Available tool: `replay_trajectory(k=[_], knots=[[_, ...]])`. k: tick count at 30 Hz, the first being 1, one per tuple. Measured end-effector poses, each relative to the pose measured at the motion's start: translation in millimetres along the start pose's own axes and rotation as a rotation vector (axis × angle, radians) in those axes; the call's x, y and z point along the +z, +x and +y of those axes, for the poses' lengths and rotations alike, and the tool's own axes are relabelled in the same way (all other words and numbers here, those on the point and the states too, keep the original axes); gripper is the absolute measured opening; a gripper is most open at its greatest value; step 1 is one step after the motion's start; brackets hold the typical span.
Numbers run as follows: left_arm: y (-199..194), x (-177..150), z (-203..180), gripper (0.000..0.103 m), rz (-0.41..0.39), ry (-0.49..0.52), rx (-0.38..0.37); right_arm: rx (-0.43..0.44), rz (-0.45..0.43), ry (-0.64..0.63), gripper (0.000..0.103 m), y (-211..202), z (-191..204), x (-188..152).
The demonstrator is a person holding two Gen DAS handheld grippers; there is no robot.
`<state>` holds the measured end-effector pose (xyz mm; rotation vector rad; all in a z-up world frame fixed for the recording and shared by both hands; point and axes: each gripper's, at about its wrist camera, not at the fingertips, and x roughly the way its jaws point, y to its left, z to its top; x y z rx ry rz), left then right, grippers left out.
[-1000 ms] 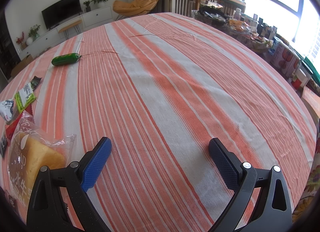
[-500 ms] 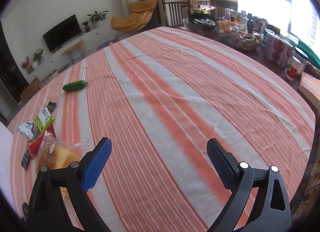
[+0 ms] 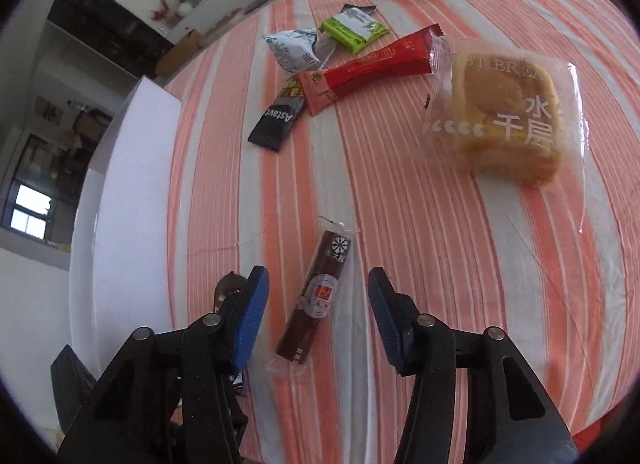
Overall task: Organize snacks
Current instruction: 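Grasp the brown sausage stick with the right tool while the left tool holds the chocolate bar, then carry chocolate bar and sausage stick into the white box and open both tools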
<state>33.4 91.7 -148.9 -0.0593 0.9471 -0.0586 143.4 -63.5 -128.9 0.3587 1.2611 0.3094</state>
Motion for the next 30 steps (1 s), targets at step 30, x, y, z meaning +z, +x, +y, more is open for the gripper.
replay_trajectory(k=[30], knots=[[-111.5,38.7,44.6,0.016,-0.132,-0.141,-0.282,0.003,-0.109,-0.236,0.018,-85.6,34.3,-13.8]])
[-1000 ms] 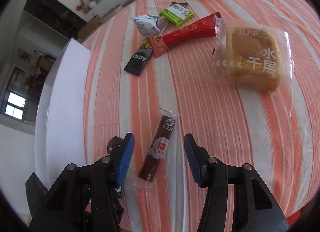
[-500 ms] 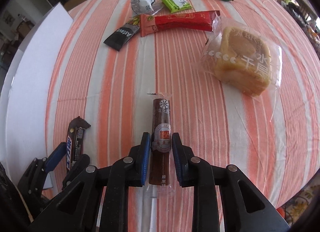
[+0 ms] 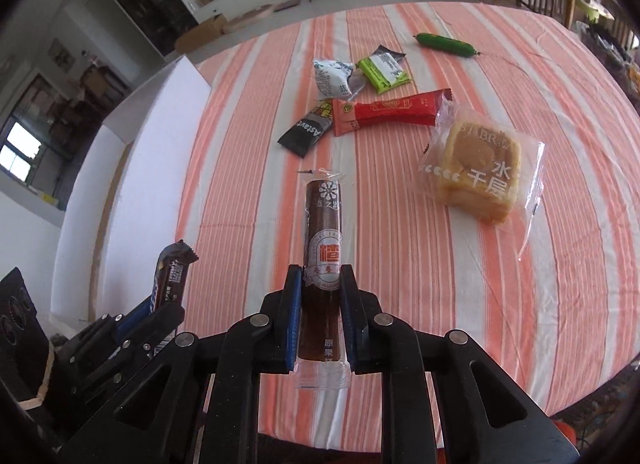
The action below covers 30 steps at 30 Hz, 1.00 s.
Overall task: Organize snacks
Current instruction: 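Carry chocolate bar and sausage stick into the white box and open both tools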
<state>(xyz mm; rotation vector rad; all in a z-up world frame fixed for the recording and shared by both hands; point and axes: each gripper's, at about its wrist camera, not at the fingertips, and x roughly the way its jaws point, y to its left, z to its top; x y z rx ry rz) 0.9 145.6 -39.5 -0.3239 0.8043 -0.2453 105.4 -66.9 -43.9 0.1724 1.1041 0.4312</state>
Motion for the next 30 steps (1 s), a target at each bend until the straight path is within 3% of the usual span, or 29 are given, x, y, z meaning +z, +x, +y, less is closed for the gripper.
replay_trajectory(k=[4,7,12,15,17,18,19,22,25,28,30], knots=[[-57.2,28.3,30.3,0.016,-0.111,-0.023,0.074,0.13,-0.051,-0.076,0.019,-23.8,57.1,16.4],[-85.1,39.4,76.9,0.016,-0.163,-0.064,0.219,0.244,-0.047,-0.158,0.019,-31.0,116.1,19.5],[-88.2,36.2,154.7,0.016,-0.13,-0.13,0.451,0.362,-0.016,-0.265,0.019,-7.5,199.2,17.6],[-69.3,27.7,179.8,0.019,-0.04,-0.108,0.557,0.401,0.014,-0.241,0.026,21.6,215.3,13.0],[-58.4,23.0,186.1,0.041,-0.01,-0.088,0.604,0.409,0.04,-0.206,0.049,37.7,213.0,11.4],[-56.6,21.3,185.6,0.067,-0.019,-0.081,0.614,0.404,0.043,-0.185,0.059,39.7,208.3,9.7],[-57.4,20.0,182.5,0.085,-0.047,-0.076,0.623,0.4,0.035,-0.171,0.059,40.0,200.5,8.9],[-62.0,19.1,164.9,0.088,-0.164,-0.063,0.613,0.317,-0.03,-0.179,0.059,29.4,172.4,6.9],[-51.4,23.7,138.0,0.089,-0.218,-0.026,0.528,0.169,-0.134,-0.214,0.063,16.5,135.2,-0.1],[-23.6,23.1,98.6,0.096,-0.214,0.09,0.468,-0.036,-0.184,-0.247,0.064,21.5,89.8,-24.8],[-1.6,17.5,76.0,0.096,-0.169,0.183,0.491,-0.17,-0.187,-0.238,0.063,32.0,51.1,-44.1]])
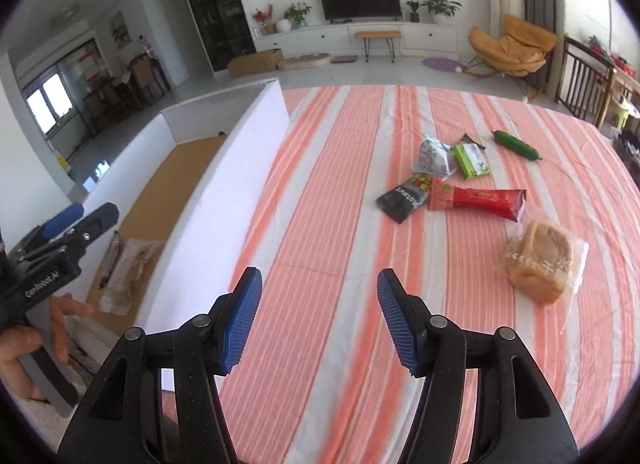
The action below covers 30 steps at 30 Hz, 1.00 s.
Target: Organize snacks
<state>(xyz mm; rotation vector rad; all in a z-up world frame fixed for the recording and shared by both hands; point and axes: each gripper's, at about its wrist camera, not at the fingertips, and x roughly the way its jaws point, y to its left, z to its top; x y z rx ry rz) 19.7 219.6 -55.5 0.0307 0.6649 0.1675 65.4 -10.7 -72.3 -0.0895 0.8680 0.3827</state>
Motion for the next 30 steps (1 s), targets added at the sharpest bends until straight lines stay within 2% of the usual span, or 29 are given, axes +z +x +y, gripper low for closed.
replay_trajectory(k=[1,2,3,4,7,11,14,17,18,20,22,24,27,30], knots=[[4.3,-2.3,-11.0,0.094,0.019,0.057,0.025,-0.063,0.008,0.007,0.063,4.4,-16.5,-14.2],[1.3,-2.3,-19.0,0.093,0.004,0.109,0.069,-0.113,0.017,0.021,0.063,8.0,-31.9,-27.8],[-3.7,-2.6,-21.1,0.094,-0.023,0.125,0.075,-0.158,0.024,0.045,0.063,9.4,-48.6,-40.7],[-7.5,-3.5,-19.0,0.095,-0.035,0.118,0.067,-0.192,0.027,0.076,0.063,8.9,-63.4,-52.2],[-12.7,-9.5,-1.0,0.095,0.027,0.076,0.03,-0.267,0.018,0.175,0.063,0.8,-101.6,-75.4],[-23.2,-20.5,20.6,0.095,0.033,-0.005,0.03,-0.26,0.016,0.362,0.063,-4.5,-144.6,-86.0],[-25.2,-17.6,19.6,0.095,0.031,-0.041,0.055,-0.269,0.019,0.401,0.063,-3.9,-150.9,-85.1],[-45.8,-12.4,-1.0,0.095,-0.062,-0.028,0.066,-0.279,0.022,0.383,0.064,-2.5,-147.1,-86.6],[-53.6,-8.8,-13.0,0.095,-0.1,-0.011,0.059,-0.279,0.023,0.38,0.069,-2.3,-146.4,-87.4],[-66.1,-2.5,-40.8,0.098,-0.142,0.036,0.009,-0.284,0.027,0.383,0.071,-1.3,-148.0,-88.2],[-71.7,3.7,-70.1,0.1,-0.139,0.08,-0.08,-0.283,0.027,0.399,0.071,-1.7,-152.0,-90.5],[-69.1,7.3,-99.6,0.101,-0.1,0.107,-0.194,-0.293,0.03,0.415,0.071,-4.9,-156.5,-93.0],[-50.0,4.1,-142.7,0.101,-0.013,0.123,-0.321,-0.343,0.036,0.399,0.071,-9.4,-164.1,-92.5],[-12.4,-8.5,-186.1,0.101,0.078,0.176,-0.362,-0.427,0.06,0.342,0.071,-9.7,-170.8,-90.1]])
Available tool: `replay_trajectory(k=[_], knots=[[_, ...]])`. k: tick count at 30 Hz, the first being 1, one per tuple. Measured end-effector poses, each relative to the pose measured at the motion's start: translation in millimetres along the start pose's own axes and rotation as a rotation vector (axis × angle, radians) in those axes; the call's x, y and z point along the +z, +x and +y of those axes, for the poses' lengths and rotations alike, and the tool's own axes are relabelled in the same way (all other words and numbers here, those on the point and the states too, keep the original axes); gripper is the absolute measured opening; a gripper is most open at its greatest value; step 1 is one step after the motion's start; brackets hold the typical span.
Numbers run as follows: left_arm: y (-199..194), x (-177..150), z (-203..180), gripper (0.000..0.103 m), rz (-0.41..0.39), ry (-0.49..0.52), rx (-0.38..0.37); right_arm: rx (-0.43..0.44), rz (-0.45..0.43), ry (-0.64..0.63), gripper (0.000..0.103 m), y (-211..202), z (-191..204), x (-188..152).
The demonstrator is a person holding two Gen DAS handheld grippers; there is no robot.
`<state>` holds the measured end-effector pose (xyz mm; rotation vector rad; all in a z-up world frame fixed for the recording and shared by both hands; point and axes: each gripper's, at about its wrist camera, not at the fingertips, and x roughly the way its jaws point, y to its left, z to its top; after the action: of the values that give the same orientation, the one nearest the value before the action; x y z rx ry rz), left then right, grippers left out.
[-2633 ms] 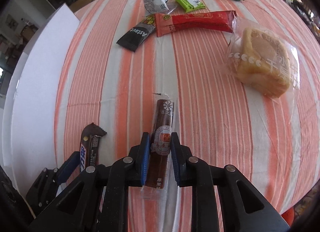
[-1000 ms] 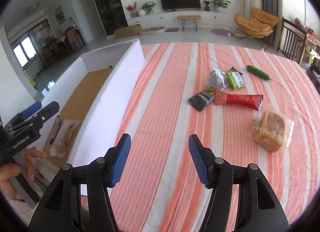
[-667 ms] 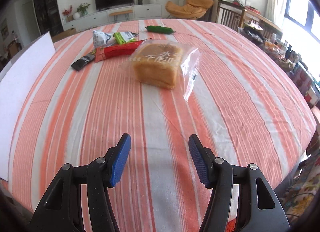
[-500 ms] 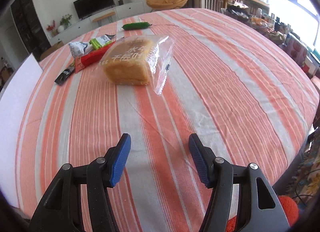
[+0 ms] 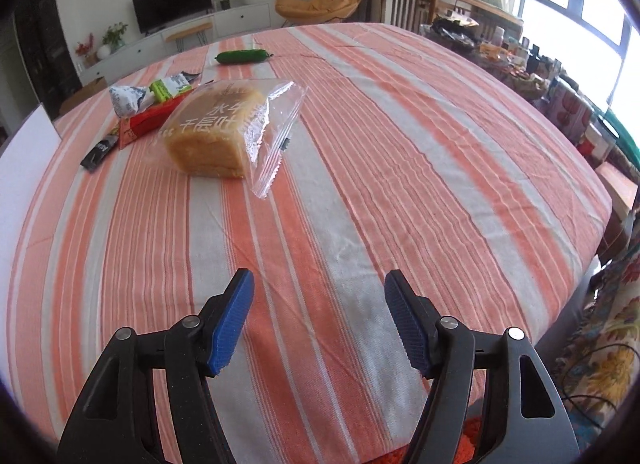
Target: Organize snacks
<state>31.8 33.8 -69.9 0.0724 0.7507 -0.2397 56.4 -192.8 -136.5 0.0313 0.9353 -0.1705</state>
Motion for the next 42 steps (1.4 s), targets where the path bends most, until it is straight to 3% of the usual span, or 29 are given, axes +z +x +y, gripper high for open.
replay_trajectory(k=[2,6,13,42], knots=[[36.4,-1.5,-8.3,0.101,0.076,0.007,-0.002,-0.036,0.015,-0.022,0.071,5.2,-3.3,0.3],[85.4,0.0,-5.5,0.101,0.145,-0.061,0.02,0.01,0.02,0.027,0.077,8.6,-17.5,-3.7],[119.8,-9.2,21.9,0.101,0.195,-0.136,0.078,0.039,0.02,0.048,0.088,12.0,-20.9,-5.1],[122.2,-13.0,22.7,0.103,0.19,-0.109,0.106,0.047,0.018,0.043,0.092,11.7,-19.8,-5.0]])
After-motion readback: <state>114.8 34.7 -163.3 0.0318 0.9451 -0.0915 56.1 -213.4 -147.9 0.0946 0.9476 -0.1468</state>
